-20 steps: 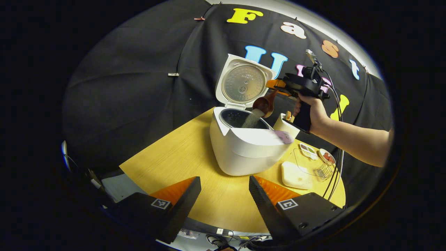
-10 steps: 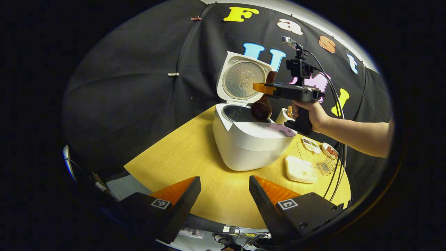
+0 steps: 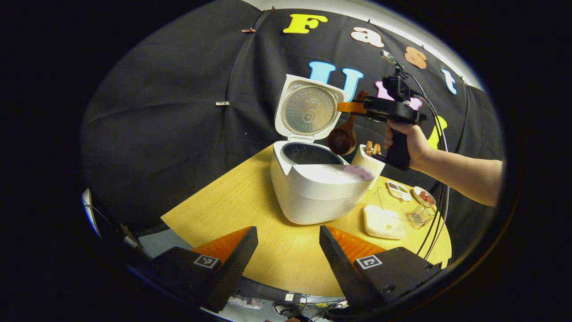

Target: Close the left gripper, press the button to open the rice cooker; take a wooden spoon from the chopstick holder with the right hand, scoop a spoonful of rice and pour it into the rice cooker, then put the wooden spoon back into the chopstick holder.

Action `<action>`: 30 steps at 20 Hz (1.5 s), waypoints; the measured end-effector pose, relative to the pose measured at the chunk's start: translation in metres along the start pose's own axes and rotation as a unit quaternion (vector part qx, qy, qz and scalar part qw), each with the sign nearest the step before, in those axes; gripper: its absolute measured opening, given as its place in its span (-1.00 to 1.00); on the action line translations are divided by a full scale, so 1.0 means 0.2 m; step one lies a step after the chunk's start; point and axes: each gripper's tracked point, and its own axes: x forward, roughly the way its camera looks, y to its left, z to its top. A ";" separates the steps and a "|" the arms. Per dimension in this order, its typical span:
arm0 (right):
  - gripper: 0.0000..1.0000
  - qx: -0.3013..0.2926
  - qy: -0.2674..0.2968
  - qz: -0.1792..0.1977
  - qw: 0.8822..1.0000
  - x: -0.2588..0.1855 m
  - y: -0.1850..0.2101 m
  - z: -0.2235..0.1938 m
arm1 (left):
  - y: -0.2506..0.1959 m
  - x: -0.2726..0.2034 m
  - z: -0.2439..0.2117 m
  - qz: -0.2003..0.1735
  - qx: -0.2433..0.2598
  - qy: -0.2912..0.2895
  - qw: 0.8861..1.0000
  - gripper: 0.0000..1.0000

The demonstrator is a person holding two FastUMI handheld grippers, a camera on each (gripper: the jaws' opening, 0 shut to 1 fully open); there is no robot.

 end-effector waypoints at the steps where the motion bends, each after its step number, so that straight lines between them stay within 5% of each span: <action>1: -0.72 0.011 -0.009 -0.005 1.000 -0.06 -0.05 0.05 | -0.03 -0.01 0.01 -0.004 0.003 -0.002 1.000 0.92; 8: -0.65 0.041 -0.050 -0.085 0.994 -0.62 -0.58 0.30 | -0.31 0.00 0.05 -0.041 0.021 -0.012 0.999 0.92; 14: -0.65 0.058 -0.053 -0.175 0.981 -1.08 -1.13 0.29 | -0.63 0.01 0.06 -0.066 0.045 -0.013 0.997 0.92; 23: -0.65 0.139 -0.027 -0.275 0.951 -1.56 -1.78 0.01 | -1.00 0.00 0.05 -0.059 0.060 -0.014 0.996 0.92; 30: -0.65 0.196 0.011 -0.295 0.935 -1.59 -2.05 -0.35 | -1.10 -0.03 0.01 -0.018 0.065 -0.007 0.998 0.91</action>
